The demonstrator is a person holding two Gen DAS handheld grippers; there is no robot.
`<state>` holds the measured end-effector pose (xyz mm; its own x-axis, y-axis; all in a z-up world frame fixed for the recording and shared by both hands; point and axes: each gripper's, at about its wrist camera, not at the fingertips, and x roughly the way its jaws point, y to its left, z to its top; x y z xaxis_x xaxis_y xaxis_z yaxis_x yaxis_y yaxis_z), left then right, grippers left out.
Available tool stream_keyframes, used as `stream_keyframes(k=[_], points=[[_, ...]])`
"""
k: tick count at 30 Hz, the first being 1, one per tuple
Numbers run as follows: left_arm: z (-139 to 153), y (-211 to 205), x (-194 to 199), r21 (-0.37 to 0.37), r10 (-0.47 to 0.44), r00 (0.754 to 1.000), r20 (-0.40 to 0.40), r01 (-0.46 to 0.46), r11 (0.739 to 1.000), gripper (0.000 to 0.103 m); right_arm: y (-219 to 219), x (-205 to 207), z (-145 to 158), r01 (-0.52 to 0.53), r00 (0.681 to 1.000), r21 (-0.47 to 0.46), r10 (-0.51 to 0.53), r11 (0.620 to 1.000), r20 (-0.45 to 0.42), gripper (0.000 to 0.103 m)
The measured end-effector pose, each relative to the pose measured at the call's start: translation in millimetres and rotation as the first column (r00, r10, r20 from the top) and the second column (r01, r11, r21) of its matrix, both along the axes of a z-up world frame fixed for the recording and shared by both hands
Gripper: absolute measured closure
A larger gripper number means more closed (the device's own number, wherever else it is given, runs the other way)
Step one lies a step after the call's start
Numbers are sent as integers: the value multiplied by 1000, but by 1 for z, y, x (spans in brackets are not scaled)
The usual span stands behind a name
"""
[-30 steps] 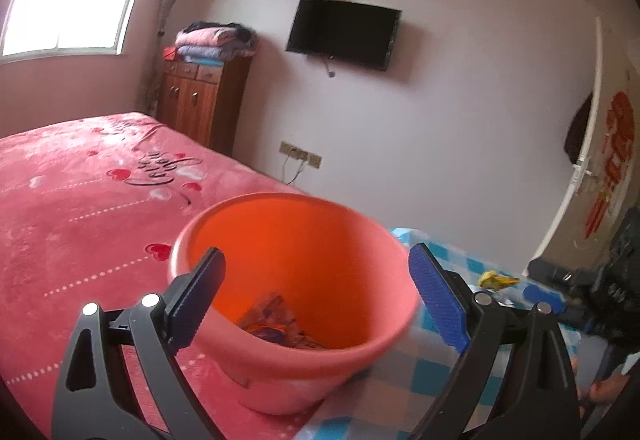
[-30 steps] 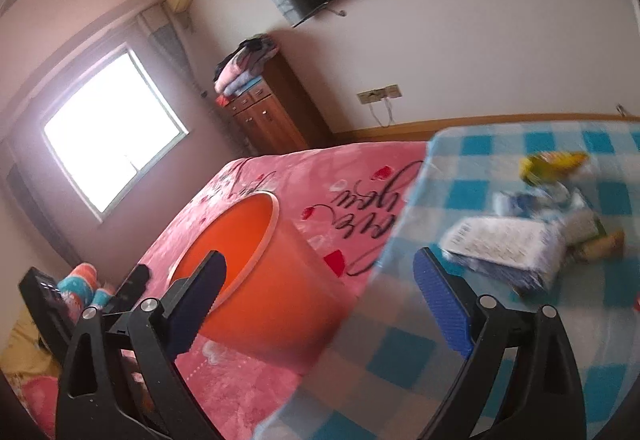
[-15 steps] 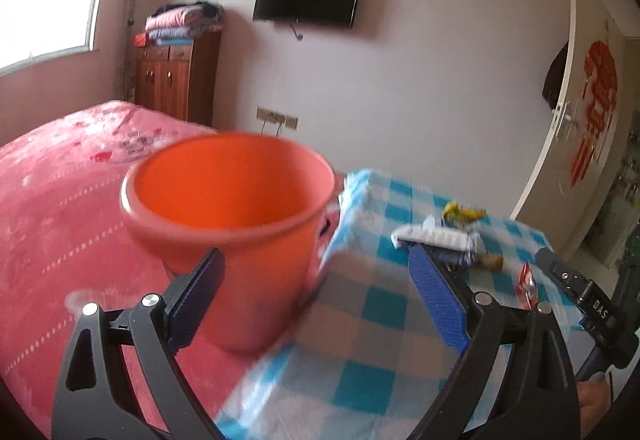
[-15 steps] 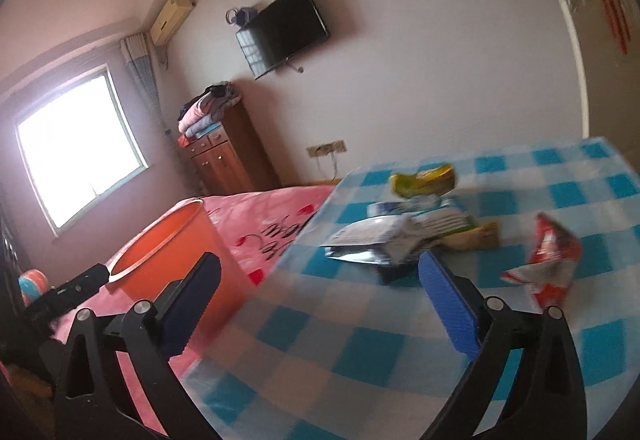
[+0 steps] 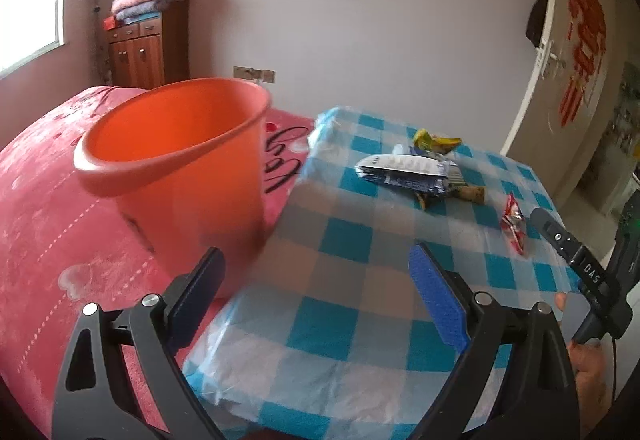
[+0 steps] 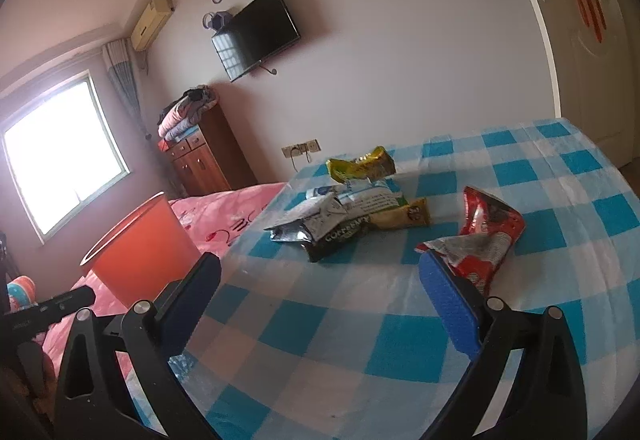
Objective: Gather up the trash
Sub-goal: 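Move both tools back over the remaining trash on the table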
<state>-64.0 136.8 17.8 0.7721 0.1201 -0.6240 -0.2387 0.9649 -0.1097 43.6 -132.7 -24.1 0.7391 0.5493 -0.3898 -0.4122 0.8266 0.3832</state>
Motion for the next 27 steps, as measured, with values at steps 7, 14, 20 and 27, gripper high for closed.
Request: stream_keyframes(k=[7, 14, 20, 27], points=[[19, -39, 58, 17, -75, 997, -2, 75, 997, 10, -29, 21, -3, 29, 997, -1, -29, 1000, -70, 5], [30, -79, 154, -71, -163, 986, -15, 162, 984, 10, -67, 40, -5, 100, 989, -7, -100, 995, -109, 5], [22, -121, 248, -41, -308, 945, -112, 305, 951, 10, -105, 66, -25, 149, 963, 101, -121, 984, -241, 5], [-6, -143, 325, 20, -419, 869, -263, 439, 898, 10, -114, 81, -35, 137, 948, 163, -81, 977, -308, 6]])
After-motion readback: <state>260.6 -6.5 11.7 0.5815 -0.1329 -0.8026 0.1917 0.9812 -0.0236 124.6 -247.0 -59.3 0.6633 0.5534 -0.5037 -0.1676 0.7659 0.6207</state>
